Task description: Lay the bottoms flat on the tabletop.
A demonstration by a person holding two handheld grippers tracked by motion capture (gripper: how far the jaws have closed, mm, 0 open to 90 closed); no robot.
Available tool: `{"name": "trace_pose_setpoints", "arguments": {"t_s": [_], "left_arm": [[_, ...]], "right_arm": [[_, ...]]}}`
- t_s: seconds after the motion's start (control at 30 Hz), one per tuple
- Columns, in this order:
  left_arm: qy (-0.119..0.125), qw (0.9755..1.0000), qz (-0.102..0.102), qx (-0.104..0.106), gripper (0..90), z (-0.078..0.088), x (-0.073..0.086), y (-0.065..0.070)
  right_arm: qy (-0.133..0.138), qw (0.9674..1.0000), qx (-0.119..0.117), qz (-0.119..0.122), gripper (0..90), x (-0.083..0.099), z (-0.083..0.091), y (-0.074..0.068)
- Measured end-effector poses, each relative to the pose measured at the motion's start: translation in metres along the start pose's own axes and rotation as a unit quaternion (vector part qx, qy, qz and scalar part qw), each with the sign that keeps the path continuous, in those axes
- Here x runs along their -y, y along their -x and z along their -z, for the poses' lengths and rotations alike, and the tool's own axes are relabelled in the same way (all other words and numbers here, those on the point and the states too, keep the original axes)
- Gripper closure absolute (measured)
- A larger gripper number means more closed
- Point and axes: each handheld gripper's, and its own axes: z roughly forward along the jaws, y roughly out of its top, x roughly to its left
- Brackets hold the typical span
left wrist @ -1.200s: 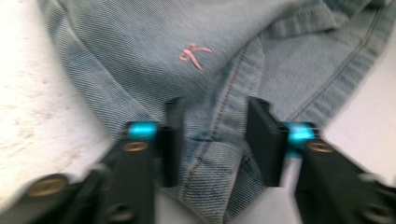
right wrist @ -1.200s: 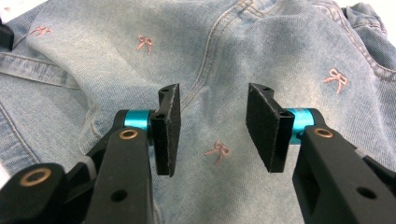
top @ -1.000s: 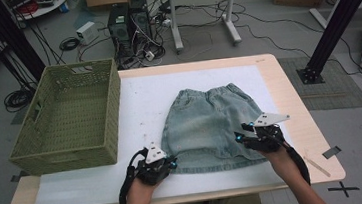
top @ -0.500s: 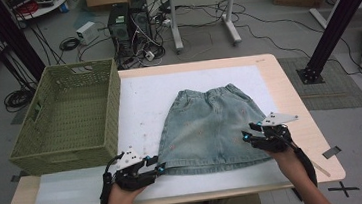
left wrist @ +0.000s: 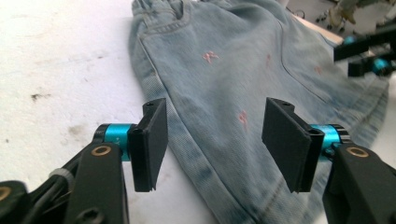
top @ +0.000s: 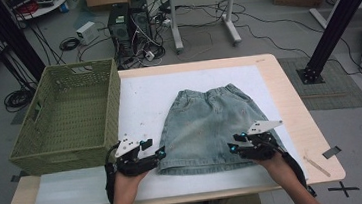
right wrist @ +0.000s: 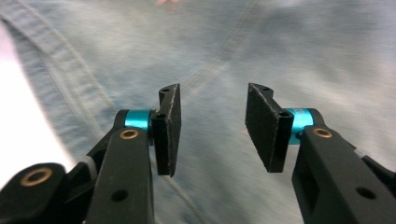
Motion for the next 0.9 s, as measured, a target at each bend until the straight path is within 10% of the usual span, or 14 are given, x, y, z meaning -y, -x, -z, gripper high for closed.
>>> {"name": "trace_pose_setpoints", "arguments": {"t_s": [0.23, 0.37, 0.9], "left_arm": [[0.004, 0.9999, -0.008, -0.014, 37.2, -0.003, -0.008, -0.003], [0.004, 0.9998, -0.009, -0.019, 36.5, -0.006, -0.013, -0.004], [-0.016, 0.9987, 0.007, -0.047, 36.1, -0.034, -0.021, -0.009]], "right_arm": [[-0.033, 0.9991, -0.010, 0.024, 66.7, 0.005, -0.021, -0.013], [-0.035, 0.9980, -0.017, 0.049, 90.0, 0.005, -0.018, -0.017], [-0.048, 0.9936, -0.080, 0.063, 90.0, 0.024, 0.012, -0.011]]}}
